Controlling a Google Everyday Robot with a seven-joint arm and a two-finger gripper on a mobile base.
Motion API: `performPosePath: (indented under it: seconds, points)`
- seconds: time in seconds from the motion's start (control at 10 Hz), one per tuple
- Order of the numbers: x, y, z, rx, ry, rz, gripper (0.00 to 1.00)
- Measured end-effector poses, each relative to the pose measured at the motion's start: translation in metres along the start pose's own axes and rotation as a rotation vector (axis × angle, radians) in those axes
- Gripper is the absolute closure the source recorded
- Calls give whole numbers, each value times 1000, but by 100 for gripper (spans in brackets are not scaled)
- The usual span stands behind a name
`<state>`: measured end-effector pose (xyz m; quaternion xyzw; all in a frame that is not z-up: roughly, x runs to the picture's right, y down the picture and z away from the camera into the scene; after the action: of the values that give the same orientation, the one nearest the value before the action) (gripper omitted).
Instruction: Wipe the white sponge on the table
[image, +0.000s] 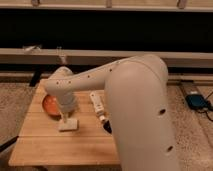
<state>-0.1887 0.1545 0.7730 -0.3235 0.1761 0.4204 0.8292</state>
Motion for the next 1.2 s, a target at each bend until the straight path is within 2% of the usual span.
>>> performPosePath:
  seconds: [0.3,0.6,0.9,1.2]
  points:
    - [-9,35,38,14,65,-82,35]
    - [-16,44,55,26,97,-105,35]
    - [-27,33,59,41,103,-91,35]
    - [-34,12,57,45,97,-58,35]
